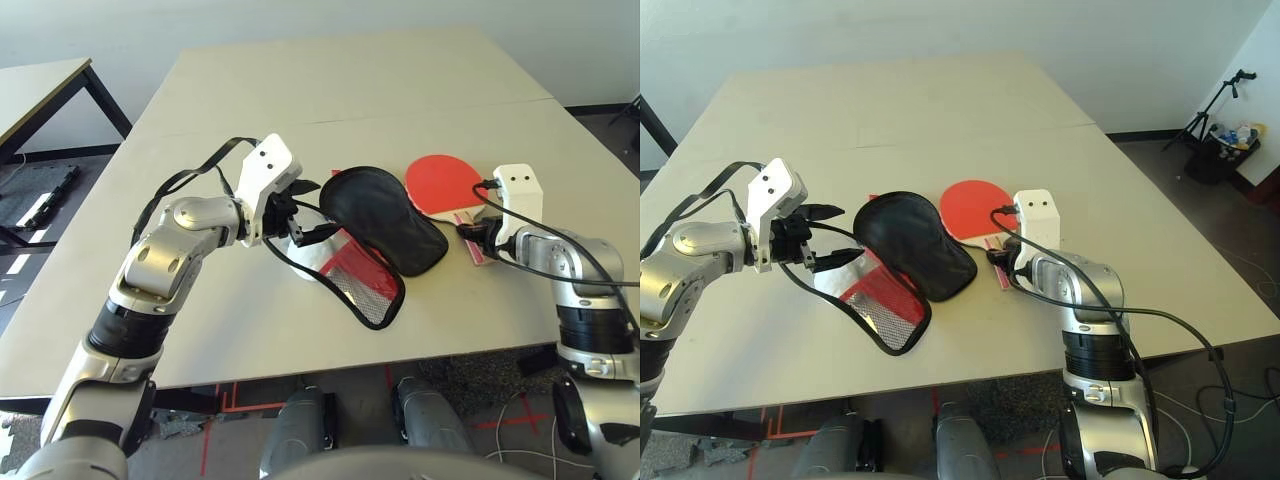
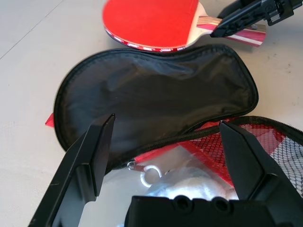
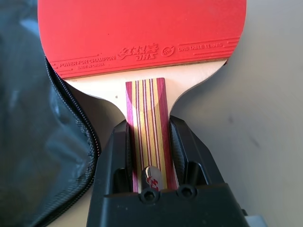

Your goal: Store the ping-pong paddle in its case and zip it.

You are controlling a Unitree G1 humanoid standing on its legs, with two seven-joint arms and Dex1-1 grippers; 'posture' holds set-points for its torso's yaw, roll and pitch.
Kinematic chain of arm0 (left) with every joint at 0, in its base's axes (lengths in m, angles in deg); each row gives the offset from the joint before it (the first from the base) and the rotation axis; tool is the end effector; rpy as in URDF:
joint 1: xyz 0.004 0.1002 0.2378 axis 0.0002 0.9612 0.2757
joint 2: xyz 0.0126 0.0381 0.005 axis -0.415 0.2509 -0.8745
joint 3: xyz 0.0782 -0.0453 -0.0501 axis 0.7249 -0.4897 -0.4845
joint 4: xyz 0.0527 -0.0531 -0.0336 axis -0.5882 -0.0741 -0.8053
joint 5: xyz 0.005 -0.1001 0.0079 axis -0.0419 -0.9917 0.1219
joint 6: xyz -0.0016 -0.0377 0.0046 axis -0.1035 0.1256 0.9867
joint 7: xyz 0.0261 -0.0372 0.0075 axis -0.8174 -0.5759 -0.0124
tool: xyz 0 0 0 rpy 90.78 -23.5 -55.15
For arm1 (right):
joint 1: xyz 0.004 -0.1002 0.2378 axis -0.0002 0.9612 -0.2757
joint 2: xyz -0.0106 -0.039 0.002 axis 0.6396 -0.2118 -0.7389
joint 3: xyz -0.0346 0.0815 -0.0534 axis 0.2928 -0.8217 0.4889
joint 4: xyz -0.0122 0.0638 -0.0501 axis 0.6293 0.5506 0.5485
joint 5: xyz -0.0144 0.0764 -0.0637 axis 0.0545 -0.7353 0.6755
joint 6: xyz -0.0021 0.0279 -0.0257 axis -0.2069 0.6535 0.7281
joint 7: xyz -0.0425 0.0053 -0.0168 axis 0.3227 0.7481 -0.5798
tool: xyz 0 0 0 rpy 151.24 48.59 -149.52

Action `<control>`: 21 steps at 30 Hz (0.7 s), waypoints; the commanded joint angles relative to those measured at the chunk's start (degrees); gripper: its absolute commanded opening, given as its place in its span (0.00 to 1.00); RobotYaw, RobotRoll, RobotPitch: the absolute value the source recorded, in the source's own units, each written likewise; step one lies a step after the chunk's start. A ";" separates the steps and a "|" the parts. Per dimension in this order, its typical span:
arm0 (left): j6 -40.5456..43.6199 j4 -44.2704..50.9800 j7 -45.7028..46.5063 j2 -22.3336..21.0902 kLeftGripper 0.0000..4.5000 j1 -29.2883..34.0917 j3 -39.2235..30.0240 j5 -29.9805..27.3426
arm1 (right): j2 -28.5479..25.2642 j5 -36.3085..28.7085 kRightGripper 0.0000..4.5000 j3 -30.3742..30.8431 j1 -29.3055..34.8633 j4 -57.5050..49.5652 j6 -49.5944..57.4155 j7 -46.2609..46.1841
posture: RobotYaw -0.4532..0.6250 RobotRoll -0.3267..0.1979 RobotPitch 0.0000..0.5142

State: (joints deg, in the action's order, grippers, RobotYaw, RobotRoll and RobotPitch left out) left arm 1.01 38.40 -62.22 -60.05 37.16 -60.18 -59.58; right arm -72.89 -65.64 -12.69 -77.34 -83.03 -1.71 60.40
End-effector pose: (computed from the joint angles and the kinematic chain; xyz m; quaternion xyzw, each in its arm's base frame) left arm 0.2598 0.1969 0.1901 0.2104 0.0908 -0.4635 0.8560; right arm 0.2615 -0.1999 0.1527 -0.0180 0.2395 0.1691 0.9559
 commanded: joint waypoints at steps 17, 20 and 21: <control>-0.12 0.26 0.05 -0.09 1.00 0.50 0.53 1.63 | -0.99 2.28 0.26 1.65 -4.98 5.03 -9.10 -2.25 | 0.41 0.62 0.06; -0.12 0.32 0.06 -0.02 1.00 0.50 0.57 1.72 | -2.45 2.34 0.26 2.06 -5.89 7.03 -10.40 -1.27 | 0.41 0.62 0.06; -0.11 0.32 0.06 0.01 1.00 0.49 0.60 1.77 | -2.89 2.33 0.26 2.42 -6.17 7.48 -10.80 -0.77 | 0.41 0.62 0.06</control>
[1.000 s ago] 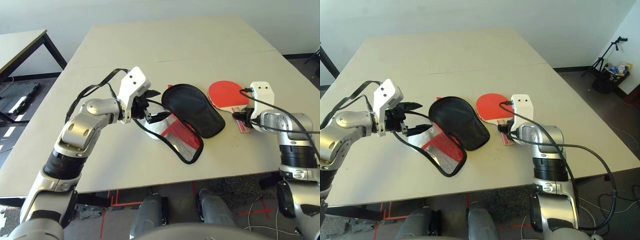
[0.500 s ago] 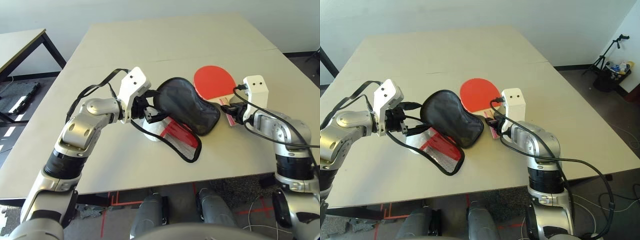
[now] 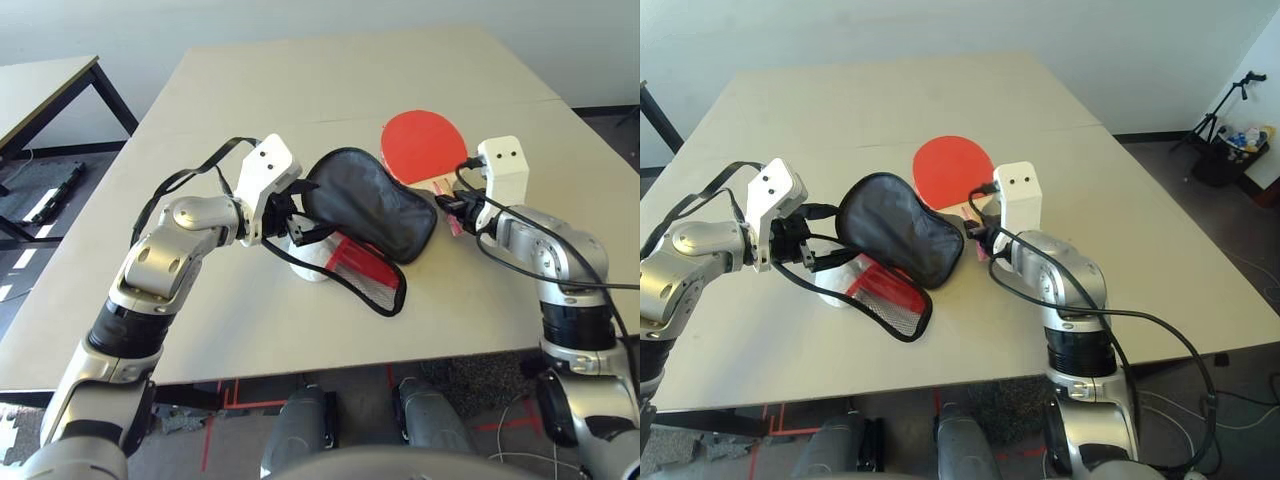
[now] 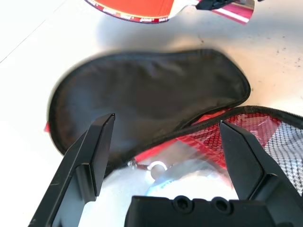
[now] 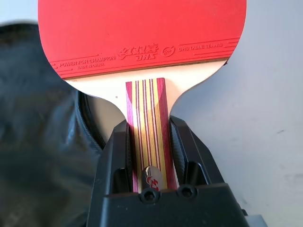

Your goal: Store the ping-pong paddle in its case and zip it.

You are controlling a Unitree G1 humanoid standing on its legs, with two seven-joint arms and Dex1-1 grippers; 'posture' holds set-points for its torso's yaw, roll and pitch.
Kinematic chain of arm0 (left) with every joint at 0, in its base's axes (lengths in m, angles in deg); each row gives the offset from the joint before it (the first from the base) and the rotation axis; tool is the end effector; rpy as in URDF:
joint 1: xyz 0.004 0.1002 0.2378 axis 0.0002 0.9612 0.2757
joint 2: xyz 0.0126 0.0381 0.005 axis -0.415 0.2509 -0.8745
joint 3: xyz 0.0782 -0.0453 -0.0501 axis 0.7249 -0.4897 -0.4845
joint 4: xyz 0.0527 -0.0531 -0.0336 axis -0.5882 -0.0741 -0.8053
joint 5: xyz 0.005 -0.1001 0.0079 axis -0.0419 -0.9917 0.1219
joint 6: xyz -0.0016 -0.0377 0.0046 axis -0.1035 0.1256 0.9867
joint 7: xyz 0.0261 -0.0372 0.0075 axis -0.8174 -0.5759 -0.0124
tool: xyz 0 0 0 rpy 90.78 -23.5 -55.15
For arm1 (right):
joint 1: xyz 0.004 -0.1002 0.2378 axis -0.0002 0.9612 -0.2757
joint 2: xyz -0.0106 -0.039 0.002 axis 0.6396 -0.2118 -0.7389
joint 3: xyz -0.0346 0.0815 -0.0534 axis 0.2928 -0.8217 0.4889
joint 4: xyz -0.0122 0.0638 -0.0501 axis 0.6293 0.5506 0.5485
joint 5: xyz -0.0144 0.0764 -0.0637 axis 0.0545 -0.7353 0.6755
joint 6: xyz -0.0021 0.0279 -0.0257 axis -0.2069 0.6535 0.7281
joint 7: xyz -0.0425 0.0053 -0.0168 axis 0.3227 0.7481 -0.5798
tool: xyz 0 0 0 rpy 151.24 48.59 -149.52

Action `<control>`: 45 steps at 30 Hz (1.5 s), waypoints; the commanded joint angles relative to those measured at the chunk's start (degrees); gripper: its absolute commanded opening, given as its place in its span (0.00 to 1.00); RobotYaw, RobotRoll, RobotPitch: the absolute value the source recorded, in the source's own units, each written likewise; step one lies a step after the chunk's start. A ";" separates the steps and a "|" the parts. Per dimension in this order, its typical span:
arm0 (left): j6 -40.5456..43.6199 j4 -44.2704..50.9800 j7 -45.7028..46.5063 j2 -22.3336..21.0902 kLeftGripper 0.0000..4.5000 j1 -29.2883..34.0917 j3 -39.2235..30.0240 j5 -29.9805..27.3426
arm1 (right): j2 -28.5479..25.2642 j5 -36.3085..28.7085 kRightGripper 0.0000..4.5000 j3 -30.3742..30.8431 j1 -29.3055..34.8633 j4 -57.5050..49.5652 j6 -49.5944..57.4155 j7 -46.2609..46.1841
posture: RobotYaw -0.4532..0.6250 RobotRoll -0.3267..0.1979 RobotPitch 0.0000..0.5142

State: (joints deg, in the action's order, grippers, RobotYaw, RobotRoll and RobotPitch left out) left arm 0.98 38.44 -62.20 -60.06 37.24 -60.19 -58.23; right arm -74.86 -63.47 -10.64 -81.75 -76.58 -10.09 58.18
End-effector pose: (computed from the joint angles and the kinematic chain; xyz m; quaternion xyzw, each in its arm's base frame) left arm 0.2597 0.1976 0.1902 0.2195 0.0924 -0.4563 0.8574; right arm 0.2787 -0.2019 0.1631 -0.0592 0.1908 0.1398 0.9698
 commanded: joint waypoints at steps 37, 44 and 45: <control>1.53 1.74 1.14 -0.53 1.00 0.51 -0.26 0.57 | 3.69 3.02 0.26 18.48 -7.15 15.12 -4.51 14.99 | 0.46 0.62 0.10; 1.30 1.53 1.06 -0.48 1.00 0.35 -0.03 0.73 | 3.29 4.32 0.26 19.41 -7.97 17.30 -5.61 17.02 | 0.46 0.62 0.10; 1.29 1.53 1.08 -0.45 1.00 0.34 0.01 0.76 | 3.30 4.47 0.26 19.45 -8.06 17.57 -5.74 17.17 | 0.46 0.62 0.10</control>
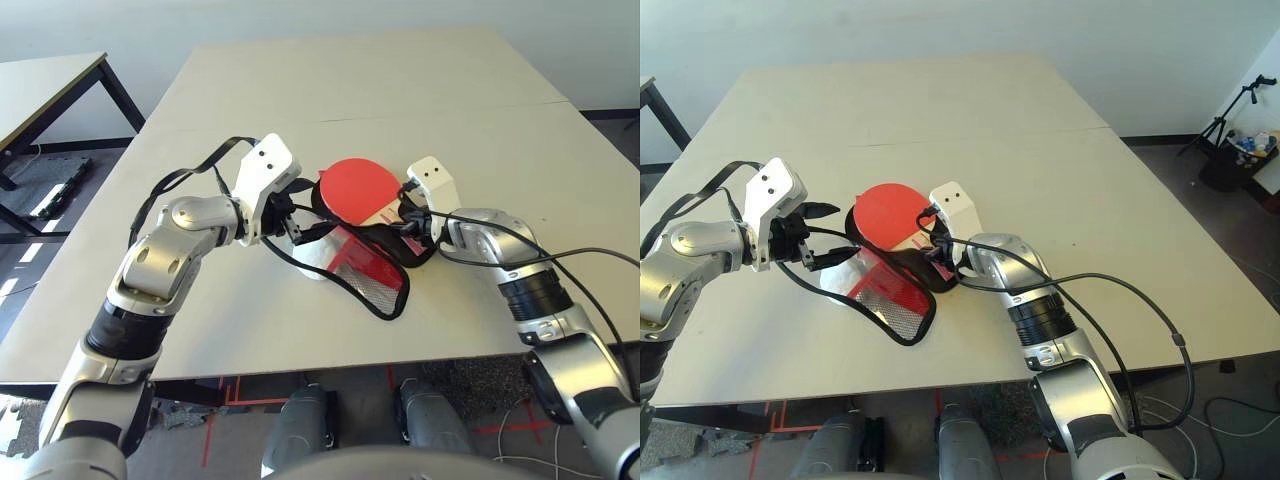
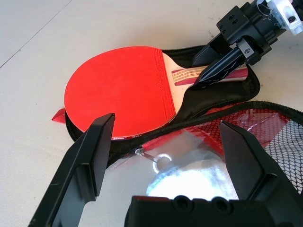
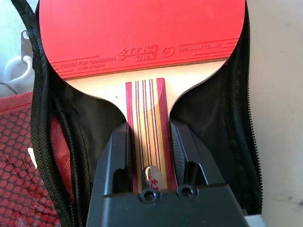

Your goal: Store the ping-pong paddle in its case and zip it.

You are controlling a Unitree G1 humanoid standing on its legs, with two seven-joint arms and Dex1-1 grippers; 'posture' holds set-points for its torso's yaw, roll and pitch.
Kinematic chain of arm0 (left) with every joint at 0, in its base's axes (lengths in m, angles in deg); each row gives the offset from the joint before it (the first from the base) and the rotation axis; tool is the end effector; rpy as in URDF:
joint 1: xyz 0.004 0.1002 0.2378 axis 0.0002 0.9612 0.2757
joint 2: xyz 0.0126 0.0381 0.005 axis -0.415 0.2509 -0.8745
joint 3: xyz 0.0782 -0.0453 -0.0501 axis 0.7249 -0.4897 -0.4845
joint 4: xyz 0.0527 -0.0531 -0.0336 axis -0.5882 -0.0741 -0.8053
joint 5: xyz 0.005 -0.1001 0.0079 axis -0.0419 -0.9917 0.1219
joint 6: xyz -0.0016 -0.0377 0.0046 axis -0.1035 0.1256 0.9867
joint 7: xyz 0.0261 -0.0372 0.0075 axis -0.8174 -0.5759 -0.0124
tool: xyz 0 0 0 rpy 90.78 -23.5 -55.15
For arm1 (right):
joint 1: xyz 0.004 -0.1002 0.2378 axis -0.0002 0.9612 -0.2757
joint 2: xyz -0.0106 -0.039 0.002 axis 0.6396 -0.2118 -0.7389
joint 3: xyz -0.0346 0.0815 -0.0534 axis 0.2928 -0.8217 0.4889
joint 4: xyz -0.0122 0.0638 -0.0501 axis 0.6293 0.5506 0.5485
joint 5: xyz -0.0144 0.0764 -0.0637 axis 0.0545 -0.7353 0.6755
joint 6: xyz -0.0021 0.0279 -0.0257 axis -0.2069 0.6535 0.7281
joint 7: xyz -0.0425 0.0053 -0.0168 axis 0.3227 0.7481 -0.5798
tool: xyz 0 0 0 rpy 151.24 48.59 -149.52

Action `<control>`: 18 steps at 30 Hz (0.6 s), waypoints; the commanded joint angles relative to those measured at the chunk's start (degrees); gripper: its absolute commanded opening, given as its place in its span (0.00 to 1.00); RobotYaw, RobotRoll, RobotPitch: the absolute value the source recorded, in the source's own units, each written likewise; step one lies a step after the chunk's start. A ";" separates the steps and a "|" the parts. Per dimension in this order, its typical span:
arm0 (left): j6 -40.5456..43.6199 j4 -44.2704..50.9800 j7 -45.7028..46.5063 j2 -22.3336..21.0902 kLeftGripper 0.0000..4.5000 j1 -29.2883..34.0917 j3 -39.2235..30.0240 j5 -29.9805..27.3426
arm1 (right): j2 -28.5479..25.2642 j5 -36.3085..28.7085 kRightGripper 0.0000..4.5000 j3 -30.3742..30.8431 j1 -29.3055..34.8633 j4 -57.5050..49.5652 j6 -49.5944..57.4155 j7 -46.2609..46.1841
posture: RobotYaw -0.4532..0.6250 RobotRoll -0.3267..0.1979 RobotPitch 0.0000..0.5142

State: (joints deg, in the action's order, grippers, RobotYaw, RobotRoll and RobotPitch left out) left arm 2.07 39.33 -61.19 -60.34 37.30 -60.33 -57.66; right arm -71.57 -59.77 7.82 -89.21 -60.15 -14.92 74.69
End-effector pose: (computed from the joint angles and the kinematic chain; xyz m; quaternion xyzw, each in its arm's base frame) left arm 0.2583 0.1978 0.1918 0.2260 0.0944 -0.4444 0.8617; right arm 0.3056 -0.1472 0.1323 -0.1162 0.2903 0.3442 0.8853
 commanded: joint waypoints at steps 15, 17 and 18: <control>7.88 7.65 -3.83 -8.47 1.00 -2.92 -5.94 -5.57 | -4.22 -0.34 0.99 -2.18 -2.64 3.55 -3.95 5.99 | 0.48 0.62 0.08; 9.65 8.64 -5.10 -11.80 1.00 -2.61 -7.81 -7.00 | -5.94 -0.73 0.99 -2.92 -2.74 3.83 -5.28 8.07 | 0.49 0.62 0.09; 9.89 8.83 -5.74 -13.52 1.00 -2.19 -8.74 -7.34 | -7.01 -0.80 0.99 -3.23 -2.77 4.19 -6.23 9.24 | 0.49 0.62 0.09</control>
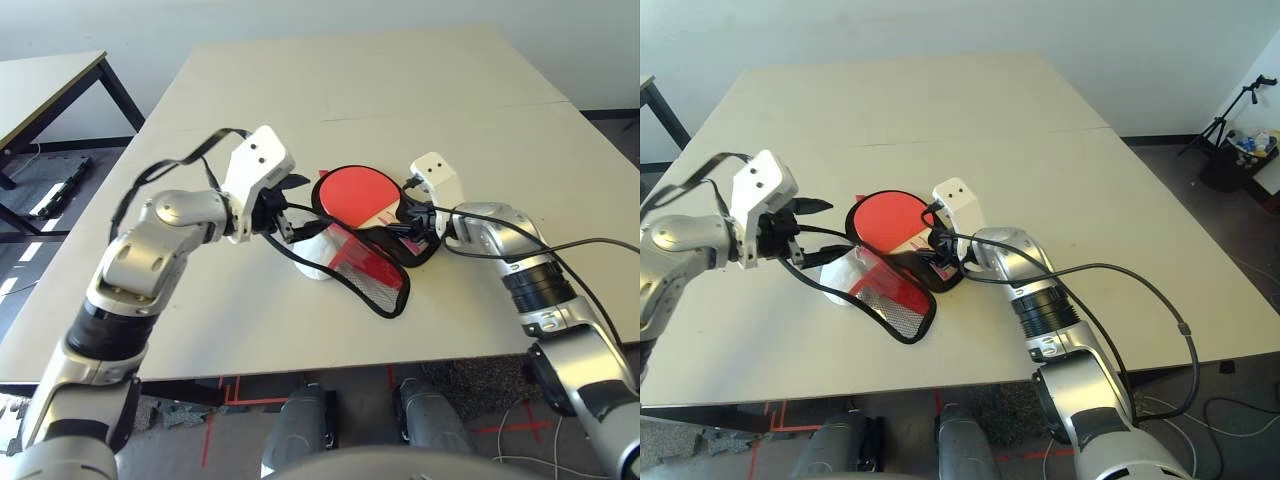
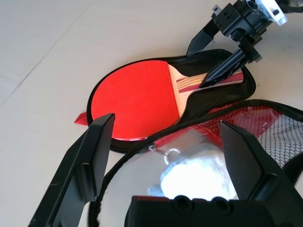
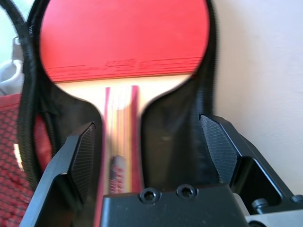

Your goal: Store the ping-pong paddle in its case and zip it.

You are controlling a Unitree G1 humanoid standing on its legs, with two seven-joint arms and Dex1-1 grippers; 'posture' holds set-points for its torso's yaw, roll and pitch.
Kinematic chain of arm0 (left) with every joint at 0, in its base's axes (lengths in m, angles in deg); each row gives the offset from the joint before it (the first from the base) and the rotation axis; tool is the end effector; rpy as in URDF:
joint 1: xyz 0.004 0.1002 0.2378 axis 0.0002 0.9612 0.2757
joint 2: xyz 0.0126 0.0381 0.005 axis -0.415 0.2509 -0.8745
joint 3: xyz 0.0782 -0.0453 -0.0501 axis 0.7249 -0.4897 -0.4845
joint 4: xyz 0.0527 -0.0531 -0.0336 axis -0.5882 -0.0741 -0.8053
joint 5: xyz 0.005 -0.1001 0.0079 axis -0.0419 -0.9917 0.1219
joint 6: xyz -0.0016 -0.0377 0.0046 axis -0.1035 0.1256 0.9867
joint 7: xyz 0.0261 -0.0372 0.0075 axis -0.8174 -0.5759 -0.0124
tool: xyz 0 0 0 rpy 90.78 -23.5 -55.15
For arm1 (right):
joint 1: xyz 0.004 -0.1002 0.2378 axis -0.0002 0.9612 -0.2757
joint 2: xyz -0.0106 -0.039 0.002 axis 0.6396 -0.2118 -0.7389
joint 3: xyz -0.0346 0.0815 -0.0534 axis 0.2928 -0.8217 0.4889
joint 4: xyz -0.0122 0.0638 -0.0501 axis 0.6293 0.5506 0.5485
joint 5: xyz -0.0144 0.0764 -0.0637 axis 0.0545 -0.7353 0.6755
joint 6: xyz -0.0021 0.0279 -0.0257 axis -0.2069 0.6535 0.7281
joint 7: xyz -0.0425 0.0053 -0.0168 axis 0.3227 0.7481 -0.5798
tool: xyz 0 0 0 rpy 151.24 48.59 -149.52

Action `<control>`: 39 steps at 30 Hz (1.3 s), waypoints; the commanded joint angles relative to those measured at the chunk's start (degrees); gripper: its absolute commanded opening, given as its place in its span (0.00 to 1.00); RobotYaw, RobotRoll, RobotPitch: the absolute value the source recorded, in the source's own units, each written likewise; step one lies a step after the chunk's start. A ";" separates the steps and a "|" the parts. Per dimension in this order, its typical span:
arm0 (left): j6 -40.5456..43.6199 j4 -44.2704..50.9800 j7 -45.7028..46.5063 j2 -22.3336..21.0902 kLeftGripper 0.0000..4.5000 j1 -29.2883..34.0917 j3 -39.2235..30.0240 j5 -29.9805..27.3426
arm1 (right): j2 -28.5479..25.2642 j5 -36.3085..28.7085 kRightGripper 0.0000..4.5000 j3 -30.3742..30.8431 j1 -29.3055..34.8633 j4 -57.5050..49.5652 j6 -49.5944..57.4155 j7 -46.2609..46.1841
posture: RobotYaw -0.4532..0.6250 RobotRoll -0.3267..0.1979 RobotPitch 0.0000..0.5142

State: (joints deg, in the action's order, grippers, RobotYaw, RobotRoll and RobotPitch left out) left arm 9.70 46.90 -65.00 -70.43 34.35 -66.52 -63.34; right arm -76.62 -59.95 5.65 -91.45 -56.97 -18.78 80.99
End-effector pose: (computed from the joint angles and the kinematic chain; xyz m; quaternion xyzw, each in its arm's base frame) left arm 0.2408 0.2177 0.2405 0.2688 0.0880 -0.4362 0.8542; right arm 0.3143 -0.1753 0.1473 -0.1194 0.2724 0.3516 0.8876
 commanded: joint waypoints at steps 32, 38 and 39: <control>4.04 -0.10 3.08 13.29 1.00 -3.32 14.90 -0.52 | -4.13 -6.02 0.99 -23.62 -6.97 29.84 -25.65 -0.28 | 0.47 0.62 0.10; -5.80 -11.33 8.99 23.69 1.00 -7.09 19.51 7.42 | -6.05 -7.41 0.99 -22.82 -5.93 28.60 -22.76 6.48 | 0.45 0.62 0.11; -6.54 -11.88 8.69 23.94 1.00 -7.11 20.03 8.10 | -6.59 -7.87 0.99 -22.36 -5.44 27.49 -21.54 8.46 | 0.45 0.62 0.11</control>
State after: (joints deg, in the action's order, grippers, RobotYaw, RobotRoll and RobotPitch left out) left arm 4.85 36.64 -56.50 -46.31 27.28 -47.93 -57.20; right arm -82.54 -66.78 -17.39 -97.75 -28.27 -42.15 86.68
